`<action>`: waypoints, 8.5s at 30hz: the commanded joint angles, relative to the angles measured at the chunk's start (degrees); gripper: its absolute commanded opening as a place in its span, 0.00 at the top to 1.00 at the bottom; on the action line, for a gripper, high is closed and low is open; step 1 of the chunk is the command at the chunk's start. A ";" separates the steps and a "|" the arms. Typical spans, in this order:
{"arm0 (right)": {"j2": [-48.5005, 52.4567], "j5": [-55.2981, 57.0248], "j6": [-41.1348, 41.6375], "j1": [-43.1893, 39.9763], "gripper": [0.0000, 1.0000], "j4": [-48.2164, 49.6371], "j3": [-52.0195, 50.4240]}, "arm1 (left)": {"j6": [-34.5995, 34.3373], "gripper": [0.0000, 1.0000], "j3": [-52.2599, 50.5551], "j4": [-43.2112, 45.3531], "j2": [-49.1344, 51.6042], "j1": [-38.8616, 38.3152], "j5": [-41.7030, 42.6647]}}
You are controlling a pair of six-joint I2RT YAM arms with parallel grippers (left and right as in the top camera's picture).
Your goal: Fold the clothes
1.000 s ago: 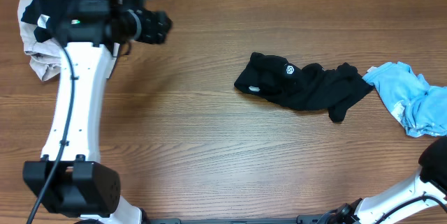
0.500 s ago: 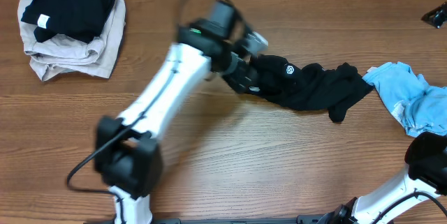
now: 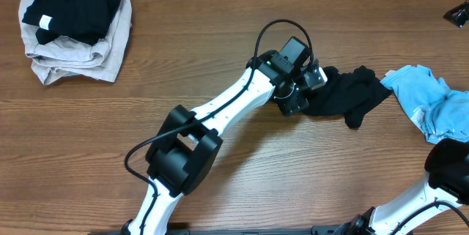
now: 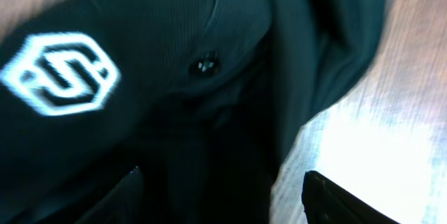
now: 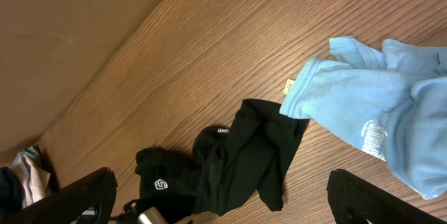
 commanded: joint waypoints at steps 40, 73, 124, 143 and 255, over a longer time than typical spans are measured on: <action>-1.53 -1.29 -3.37 31.23 0.01 2.89 -5.53 | -10.45 0.96 35.12 -19.52 -19.61 12.68 -25.44; 8.07 23.63 15.26 57.22 0.18 68.50 -54.40 | -22.23 0.96 35.32 -22.47 -35.80 17.86 -27.56; -2.25 6.47 22.47 56.17 0.96 61.94 -53.53 | -21.81 0.96 35.32 -20.81 -42.14 17.88 -31.56; -54.25 6.58 16.24 28.59 0.96 36.33 -52.72 | -22.08 0.96 35.30 -22.43 -49.94 17.86 -32.37; -30.80 16.04 16.59 26.36 0.23 45.22 -82.53 | -50.01 0.70 -56.00 5.66 -31.56 26.08 -10.12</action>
